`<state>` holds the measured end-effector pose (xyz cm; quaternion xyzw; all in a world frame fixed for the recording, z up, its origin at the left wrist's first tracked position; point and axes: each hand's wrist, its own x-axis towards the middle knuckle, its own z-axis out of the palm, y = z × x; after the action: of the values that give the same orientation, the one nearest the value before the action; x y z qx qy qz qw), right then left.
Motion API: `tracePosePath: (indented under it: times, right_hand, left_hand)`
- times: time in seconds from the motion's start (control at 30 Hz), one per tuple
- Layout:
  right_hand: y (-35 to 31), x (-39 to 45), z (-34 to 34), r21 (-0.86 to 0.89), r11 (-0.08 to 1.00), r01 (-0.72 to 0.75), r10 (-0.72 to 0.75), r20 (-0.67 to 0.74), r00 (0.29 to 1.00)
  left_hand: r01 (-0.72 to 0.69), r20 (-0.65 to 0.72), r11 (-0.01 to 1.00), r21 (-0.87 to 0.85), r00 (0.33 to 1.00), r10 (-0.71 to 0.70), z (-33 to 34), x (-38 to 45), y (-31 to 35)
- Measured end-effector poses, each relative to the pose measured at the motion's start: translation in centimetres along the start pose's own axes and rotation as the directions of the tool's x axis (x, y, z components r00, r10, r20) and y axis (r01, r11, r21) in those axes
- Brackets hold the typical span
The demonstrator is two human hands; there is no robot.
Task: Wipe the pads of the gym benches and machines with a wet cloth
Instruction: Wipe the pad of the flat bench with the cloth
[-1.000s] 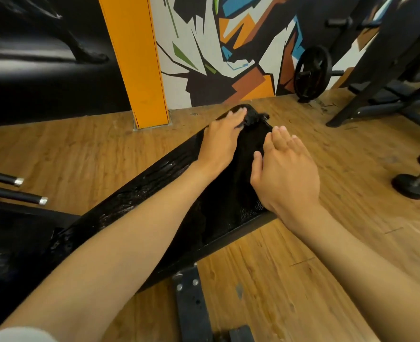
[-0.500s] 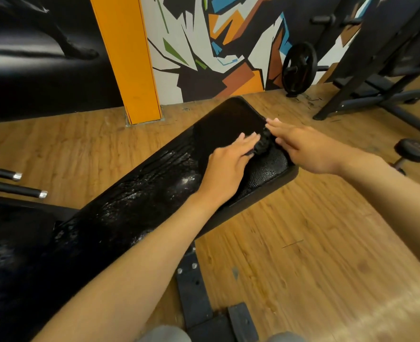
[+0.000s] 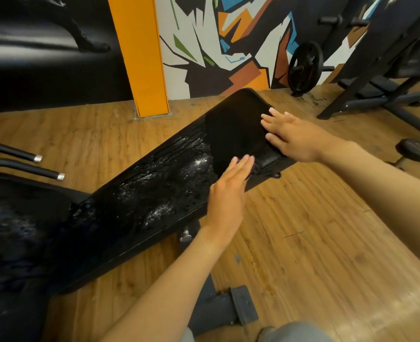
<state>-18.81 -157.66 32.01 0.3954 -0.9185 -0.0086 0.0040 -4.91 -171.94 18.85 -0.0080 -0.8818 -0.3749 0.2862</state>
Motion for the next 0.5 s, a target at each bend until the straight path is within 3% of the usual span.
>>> tracePosePath:
  times: [0.1, 0.23, 0.43, 0.5]
  right_hand:
    - [-2.2, -0.2, 2.1, -0.163, 0.985, -0.063, 0.051, -0.073, 0.996]
    - [-4.1, -0.3, 3.7, -0.259, 0.944, -0.204, 0.169, -0.152, 0.974]
    - [-5.1, -0.1, 4.1, -0.298, 0.912, -0.281, 0.234, -0.185, 0.955]
    - [-5.4, -0.1, 4.1, -0.310, 0.906, -0.290, 0.237, -0.196, 0.951]
  left_hand:
    - [0.147, -0.055, 0.989, -0.022, 0.987, -0.148, -0.8, -2.5, -1.8]
    - [0.227, -0.094, 0.974, -0.007, 0.970, -0.226, 0.1, 1.3, 0.1]
    - [0.131, -0.054, 0.991, 0.008, 0.990, -0.131, 0.4, -1.2, -1.2]
    - [0.101, -0.062, 0.991, 0.091, 0.994, -0.095, 0.1, -1.5, -2.0]
